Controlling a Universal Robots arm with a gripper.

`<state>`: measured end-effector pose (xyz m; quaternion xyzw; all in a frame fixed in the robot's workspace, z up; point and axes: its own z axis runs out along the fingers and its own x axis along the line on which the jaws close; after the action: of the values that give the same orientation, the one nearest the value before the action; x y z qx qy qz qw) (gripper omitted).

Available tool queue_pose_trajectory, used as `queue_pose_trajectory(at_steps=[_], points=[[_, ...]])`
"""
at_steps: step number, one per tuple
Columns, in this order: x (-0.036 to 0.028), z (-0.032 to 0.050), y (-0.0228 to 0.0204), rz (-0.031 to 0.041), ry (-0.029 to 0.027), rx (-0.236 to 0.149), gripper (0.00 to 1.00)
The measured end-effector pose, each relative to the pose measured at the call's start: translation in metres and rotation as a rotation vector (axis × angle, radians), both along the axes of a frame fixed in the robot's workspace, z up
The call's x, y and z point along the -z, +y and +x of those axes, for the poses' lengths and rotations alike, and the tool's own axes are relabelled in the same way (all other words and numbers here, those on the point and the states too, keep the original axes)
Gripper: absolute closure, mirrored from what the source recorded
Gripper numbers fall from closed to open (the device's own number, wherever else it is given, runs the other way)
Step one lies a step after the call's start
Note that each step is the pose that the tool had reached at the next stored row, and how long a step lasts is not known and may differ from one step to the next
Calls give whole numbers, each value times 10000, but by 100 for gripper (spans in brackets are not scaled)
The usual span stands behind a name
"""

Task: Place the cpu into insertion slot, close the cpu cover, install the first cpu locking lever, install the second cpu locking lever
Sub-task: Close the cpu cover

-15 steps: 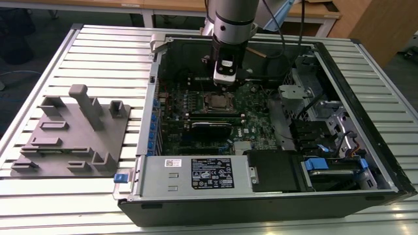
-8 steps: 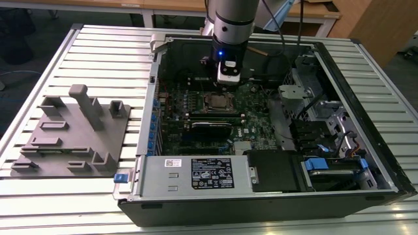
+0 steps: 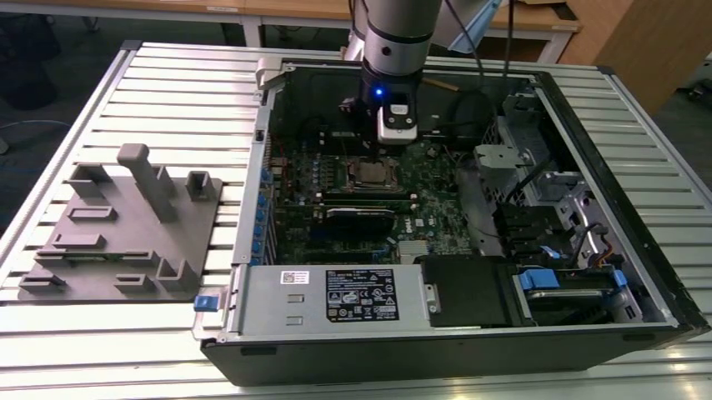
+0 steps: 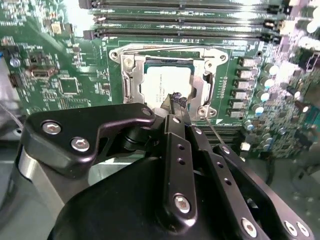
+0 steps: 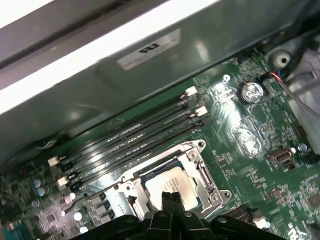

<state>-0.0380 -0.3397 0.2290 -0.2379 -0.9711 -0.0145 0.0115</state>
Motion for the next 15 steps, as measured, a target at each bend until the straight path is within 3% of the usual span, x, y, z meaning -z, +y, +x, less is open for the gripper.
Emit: queue_pose_trajectory(at_steps=[4, 15], points=[[1, 0, 0, 3, 0, -514, 89], [1, 0, 0, 2, 0, -678, 89]])
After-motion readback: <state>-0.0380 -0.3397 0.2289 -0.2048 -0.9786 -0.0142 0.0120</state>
